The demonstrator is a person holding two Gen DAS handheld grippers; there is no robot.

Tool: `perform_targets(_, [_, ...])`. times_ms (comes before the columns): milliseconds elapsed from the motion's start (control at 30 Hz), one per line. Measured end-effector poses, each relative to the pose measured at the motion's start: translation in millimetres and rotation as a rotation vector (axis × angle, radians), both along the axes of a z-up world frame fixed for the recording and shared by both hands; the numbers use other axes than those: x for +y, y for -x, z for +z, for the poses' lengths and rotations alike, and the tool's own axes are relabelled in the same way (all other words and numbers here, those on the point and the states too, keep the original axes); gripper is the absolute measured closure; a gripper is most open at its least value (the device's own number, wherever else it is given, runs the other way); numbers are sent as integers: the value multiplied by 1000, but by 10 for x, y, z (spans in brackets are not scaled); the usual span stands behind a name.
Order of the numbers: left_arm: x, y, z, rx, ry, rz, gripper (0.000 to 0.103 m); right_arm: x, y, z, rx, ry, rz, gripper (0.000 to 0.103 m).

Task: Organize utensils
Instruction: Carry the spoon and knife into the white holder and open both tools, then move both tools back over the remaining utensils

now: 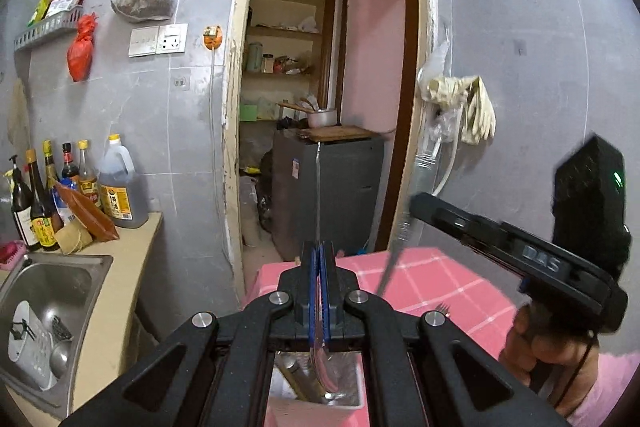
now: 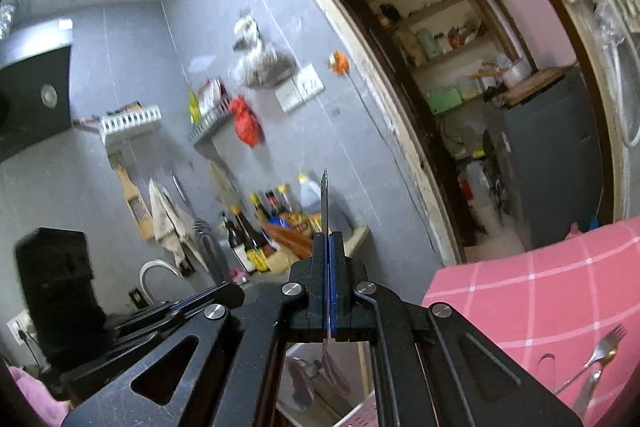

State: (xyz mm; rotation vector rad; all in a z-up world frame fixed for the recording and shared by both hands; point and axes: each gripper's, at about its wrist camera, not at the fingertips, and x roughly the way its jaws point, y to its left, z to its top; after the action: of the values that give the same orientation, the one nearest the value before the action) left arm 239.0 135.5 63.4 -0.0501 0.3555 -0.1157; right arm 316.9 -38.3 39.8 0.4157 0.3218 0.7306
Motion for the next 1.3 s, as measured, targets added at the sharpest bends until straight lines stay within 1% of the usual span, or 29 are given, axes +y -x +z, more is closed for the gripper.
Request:
perform_targets(167, [-30, -5, -229, 9, -25, -16, 100, 151, -140, -247, 36, 85, 23, 102])
perform_targets(233, [-58, -10, -303, 18, -33, -20, 100, 169, -161, -301, 46, 99, 33, 102])
perform_targets(367, [-33, -50, -416, 52, -18, -21, 100, 174, -163, -380, 59, 120, 50, 101])
perform_targets(533, [44, -87, -510, 95, 19, -11, 100, 172, -168, -440, 77, 142, 64, 101])
perform_targets(733, [150, -91, -572, 129, 102, -3, 100, 189, -155, -497, 104, 171, 81, 101])
perform_targets(800, [168, -85, -572, 133, 117, -5, 94, 170, -143, -512, 110, 180, 83, 101])
perform_targets(867, [178, -61, -558, 126, 128, 1, 81, 128, -129, -503, 110, 179, 77, 100])
perform_targets(900, [185, -48, -550, 119, 140, -2, 78, 112, -123, -487, 109, 178, 74, 99])
perform_targets(967, [186, -23, -527, 104, 158, 4, 69, 45, -109, -460, 106, 176, 64, 98])
perform_targets(1033, [182, -6, -503, 91, 175, 15, 67, -33, -88, -429, 101, 175, 44, 98])
perform_targets(1100, [171, 4, -480, 77, 178, 31, 63, -119, -66, -387, 94, 176, 19, 97])
perform_targets(1133, [159, 17, -467, 69, 177, 40, 58, -182, -42, -358, 87, 178, -1, 95])
perform_targets(1167, [135, 27, -448, 58, 172, 54, 52, -258, -7, -335, 78, 181, -27, 85])
perform_targets(1200, [114, 34, -434, 50, 169, 63, 49, -330, 16, -301, 69, 180, -47, 73])
perform_targets(1267, [71, 44, -407, 34, 164, 78, 36, -489, 88, -255, 49, 183, -94, 63])
perform_targets(1300, [34, 49, -393, 25, 161, 91, 32, -563, 112, -221, 41, 189, -113, 62])
